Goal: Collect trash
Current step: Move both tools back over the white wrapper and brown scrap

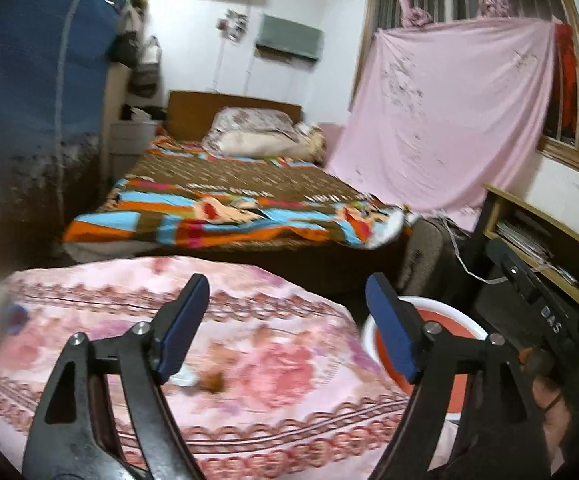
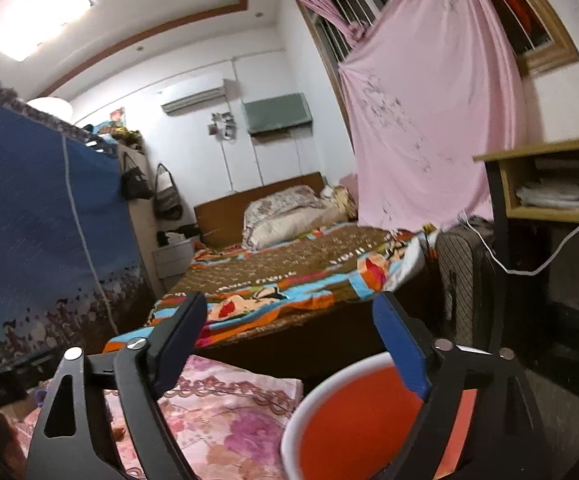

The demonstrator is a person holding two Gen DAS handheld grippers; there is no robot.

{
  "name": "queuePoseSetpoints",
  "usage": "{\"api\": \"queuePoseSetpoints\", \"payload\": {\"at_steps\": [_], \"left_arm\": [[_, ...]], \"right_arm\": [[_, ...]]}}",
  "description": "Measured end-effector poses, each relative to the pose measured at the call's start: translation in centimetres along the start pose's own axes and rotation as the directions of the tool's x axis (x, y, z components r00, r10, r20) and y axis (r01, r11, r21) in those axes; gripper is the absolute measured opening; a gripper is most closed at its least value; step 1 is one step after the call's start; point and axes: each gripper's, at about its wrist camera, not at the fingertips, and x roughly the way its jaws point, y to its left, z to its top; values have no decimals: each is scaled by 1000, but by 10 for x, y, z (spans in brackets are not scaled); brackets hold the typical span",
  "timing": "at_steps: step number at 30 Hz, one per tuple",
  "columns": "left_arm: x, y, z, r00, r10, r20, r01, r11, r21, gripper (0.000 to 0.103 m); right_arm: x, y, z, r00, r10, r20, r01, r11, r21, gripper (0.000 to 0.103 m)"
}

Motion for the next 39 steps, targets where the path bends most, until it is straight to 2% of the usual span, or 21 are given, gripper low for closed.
{"api": "queuePoseSetpoints", "payload": {"at_steps": [2, 4, 5, 6, 8, 21, 28, 34, 39], "left_arm": [[-8, 12, 1, 999, 31, 27, -30, 999, -21, 72], [-14, 25, 2, 997, 58, 50, -56, 997, -46, 80], [-18, 32, 2, 995, 74, 66, -70, 996, -60, 89], [-23, 38, 1, 992, 90, 85, -84, 994, -74, 92], [-33, 53, -2, 984, 124, 129, -112, 989, -95, 92], [-63, 102, -23, 953, 254, 166, -248, 967, -55, 92], [-66, 121, -30, 944, 284, 165, -282, 959, -38, 92], [-55, 130, -33, 961, 253, 108, -251, 968, -26, 92], [-38, 135, -35, 972, 232, 22, -231, 972, -33, 92]], "right_arm": [[-2, 8, -1, 1000, 16, 19, -15, 1000, -15, 103], [-4, 15, -2, 999, 38, 38, -37, 999, -28, 103], [-5, 21, -3, 997, 55, 46, -53, 998, -39, 103], [-5, 25, -4, 996, 69, 49, -67, 997, -47, 103], [-6, 37, -6, 994, 102, 50, -98, 992, -75, 103], [-13, 102, -26, 965, 256, 48, -238, 941, -242, 103], [-7, 132, -42, 950, 311, -13, -300, 901, -313, 103], [8, 143, -51, 947, 303, -105, -321, 889, -326, 103], [35, 144, -60, 923, 284, -261, -355, 889, -288, 103]]}}
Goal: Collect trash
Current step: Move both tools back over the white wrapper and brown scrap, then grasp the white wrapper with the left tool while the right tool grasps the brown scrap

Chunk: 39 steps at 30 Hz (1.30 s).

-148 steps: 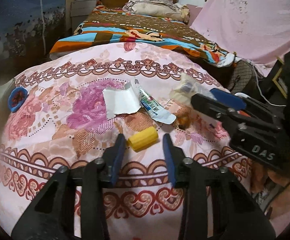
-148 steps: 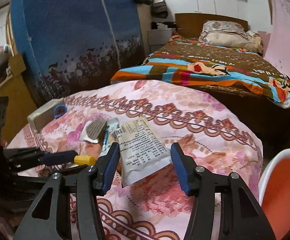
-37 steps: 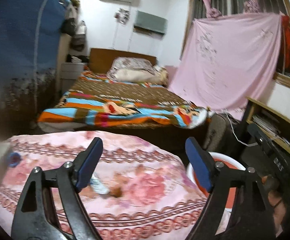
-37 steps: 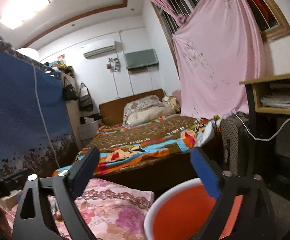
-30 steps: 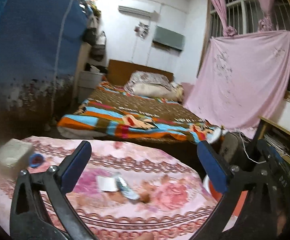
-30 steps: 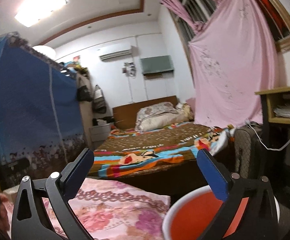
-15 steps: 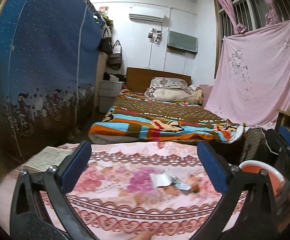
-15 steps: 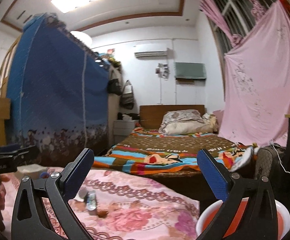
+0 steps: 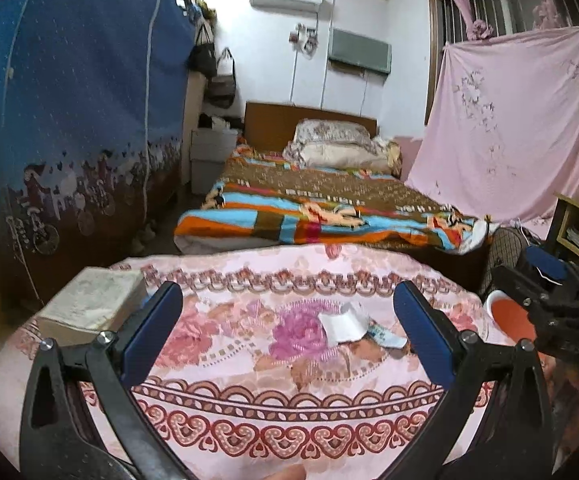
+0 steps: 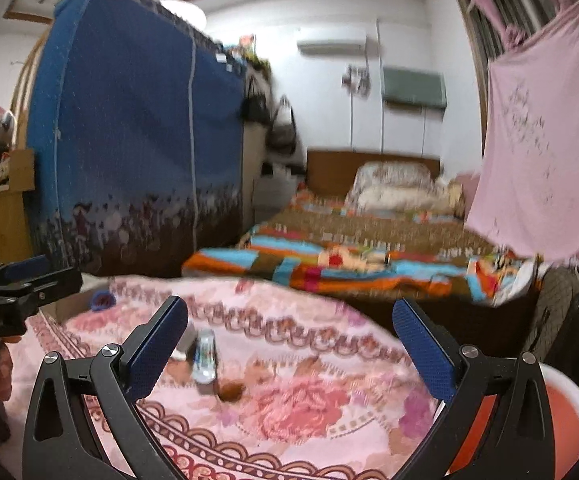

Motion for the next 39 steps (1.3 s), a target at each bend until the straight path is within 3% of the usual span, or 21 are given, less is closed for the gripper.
{"api": "queuePoseSetpoints", "payload": {"at_steps": [3, 7, 10, 14, 17, 22, 29, 35, 39], "left_arm": [[10, 2, -1, 998, -16, -56, 15, 1000, -16, 92], [25, 5, -4, 989, -61, -136, 54, 997, -54, 90], [38, 6, -8, 974, -99, -201, 83, 993, -84, 84], [55, 4, -13, 949, -135, -284, 111, 989, -97, 68], [65, 2, -15, 932, -160, -325, 132, 986, -106, 58], [79, -2, -18, 907, -197, -373, 162, 979, -124, 48], [102, -3, -23, 869, -242, -432, 175, 966, -191, 24], [106, -2, -23, 860, -261, -438, 176, 958, -226, 0], [104, -6, -21, 867, -251, -431, 174, 962, -210, 0]], "right_arm": [[18, 0, -4, 994, 20, -104, -19, 1000, 12, 102], [34, 2, -11, 976, 54, -213, -51, 999, 18, 82], [45, 7, -18, 954, 88, -287, -89, 996, 11, 76], [56, 15, -25, 921, 133, -366, -143, 990, 0, 55], [62, 20, -30, 895, 169, -414, -187, 982, -3, 54], [69, 28, -34, 863, 191, -468, -226, 974, -20, 51], [83, 31, -41, 817, 220, -533, -258, 966, 4, 40], [87, 36, -42, 809, 234, -539, -279, 960, -2, 23], [87, 34, -41, 808, 245, -535, -284, 959, 9, 20]]}}
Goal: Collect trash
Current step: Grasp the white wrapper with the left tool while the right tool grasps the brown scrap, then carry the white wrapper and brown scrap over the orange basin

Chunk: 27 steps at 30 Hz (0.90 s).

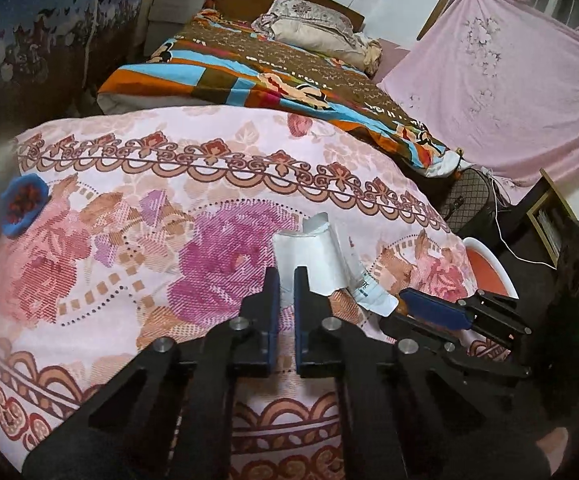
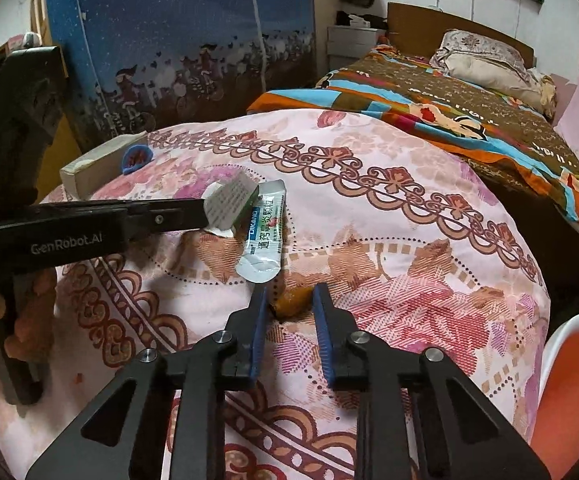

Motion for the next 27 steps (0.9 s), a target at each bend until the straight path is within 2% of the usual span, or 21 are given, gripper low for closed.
{"api": "queuePoseSetpoints", "payload": {"at_steps": [4, 7, 16, 19, 23, 27], "left_arm": [[-7, -2, -1, 1000, -9, 25, 9, 1000, 4, 0], [-13, -8, -3, 999, 10, 51, -12, 999, 35, 0], [-39, -35, -13, 986, 37, 165, -62, 987, 151, 0], [-50, -47, -18, 975, 40, 218, -85, 977, 197, 0], [-64, -63, -25, 956, 34, 290, -109, 963, 246, 0], [-78, -76, -29, 934, 14, 356, -115, 958, 264, 0]], "right_arm": [[-1, 1, 0, 1000, -5, 9, 5, 1000, -4, 20], [-4, 1, -1, 1000, -8, 22, 8, 1000, -4, 20], [-29, -2, -4, 989, -43, 144, 43, 999, 8, 20], [-42, -4, -6, 976, -59, 211, 56, 998, 23, 20], [-62, -8, -11, 944, -91, 317, 78, 996, 53, 20], [-87, -12, -17, 892, -120, 436, 92, 992, 84, 20]]}}
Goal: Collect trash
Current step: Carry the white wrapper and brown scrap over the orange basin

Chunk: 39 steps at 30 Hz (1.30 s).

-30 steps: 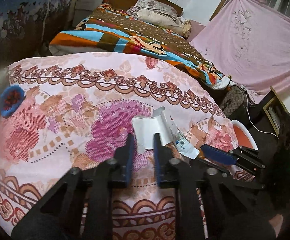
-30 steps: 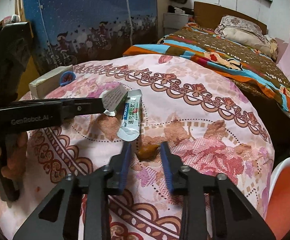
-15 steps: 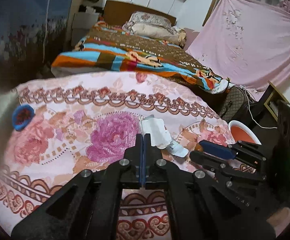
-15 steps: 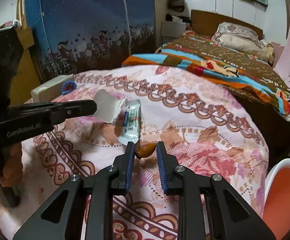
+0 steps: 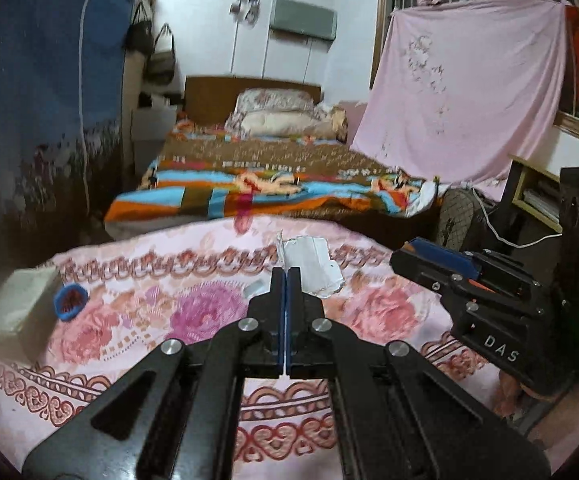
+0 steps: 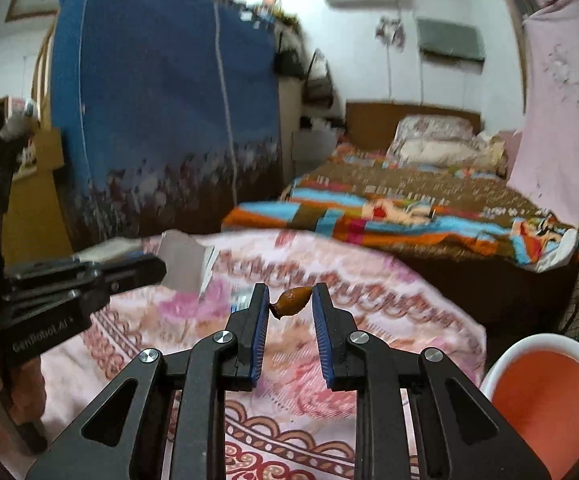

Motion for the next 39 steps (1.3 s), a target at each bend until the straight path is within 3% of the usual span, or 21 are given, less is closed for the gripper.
{"api": "queuePoseSetpoints", "payload": {"at_steps": [7, 19, 27, 39], "left_arm": [[-20, -26, 6, 993, -20, 116, 14, 999, 48, 0], [-30, -82, 22, 970, -114, 216, 73, 979, 189, 0], [-21, -118, 27, 958, -196, 209, 142, 958, 248, 0], [4, -165, 25, 945, -305, 119, 265, 926, 269, 0]], "right_arm": [[-37, -9, 6, 983, -40, 178, 36, 999, 27, 20], [-90, -42, 17, 913, -182, 365, 161, 983, 88, 20], [-112, -71, 14, 882, -271, 386, 219, 960, 175, 20], [-129, -108, 1, 864, -395, 311, 299, 901, 314, 20]]}}
